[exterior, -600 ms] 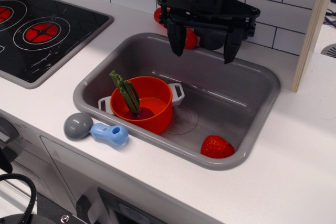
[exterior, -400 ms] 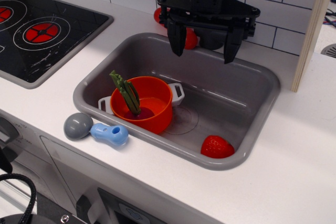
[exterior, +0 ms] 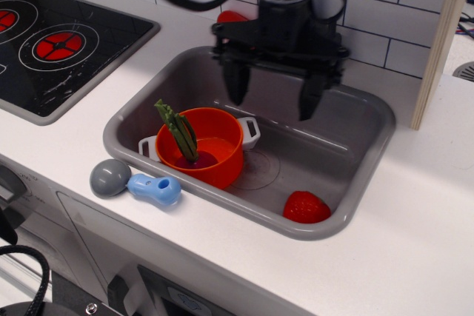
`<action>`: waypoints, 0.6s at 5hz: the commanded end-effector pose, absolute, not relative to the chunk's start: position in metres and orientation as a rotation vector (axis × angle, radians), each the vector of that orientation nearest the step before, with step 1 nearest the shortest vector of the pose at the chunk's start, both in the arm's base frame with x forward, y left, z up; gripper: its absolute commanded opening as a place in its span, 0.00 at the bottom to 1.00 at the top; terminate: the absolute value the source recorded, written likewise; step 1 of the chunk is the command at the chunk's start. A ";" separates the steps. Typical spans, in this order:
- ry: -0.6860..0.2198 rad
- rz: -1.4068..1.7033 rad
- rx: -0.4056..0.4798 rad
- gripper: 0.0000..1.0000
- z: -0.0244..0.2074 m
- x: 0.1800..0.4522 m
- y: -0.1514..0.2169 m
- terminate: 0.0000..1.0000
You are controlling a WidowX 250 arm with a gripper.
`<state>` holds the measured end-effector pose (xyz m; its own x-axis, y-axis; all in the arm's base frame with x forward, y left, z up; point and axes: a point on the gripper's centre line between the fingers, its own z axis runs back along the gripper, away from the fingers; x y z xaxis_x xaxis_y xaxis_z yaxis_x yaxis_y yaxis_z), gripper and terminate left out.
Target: Take beet from pot sink
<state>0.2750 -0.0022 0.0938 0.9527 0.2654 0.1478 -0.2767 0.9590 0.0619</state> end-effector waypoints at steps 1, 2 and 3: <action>-0.223 0.273 0.064 1.00 0.114 0.267 0.039 0.00; -0.231 0.298 0.072 1.00 0.114 0.263 0.062 0.00; -0.193 0.281 0.088 1.00 0.104 0.261 0.078 0.00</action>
<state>0.2570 0.0754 0.0936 0.9488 0.2668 0.1691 -0.2793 0.9586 0.0551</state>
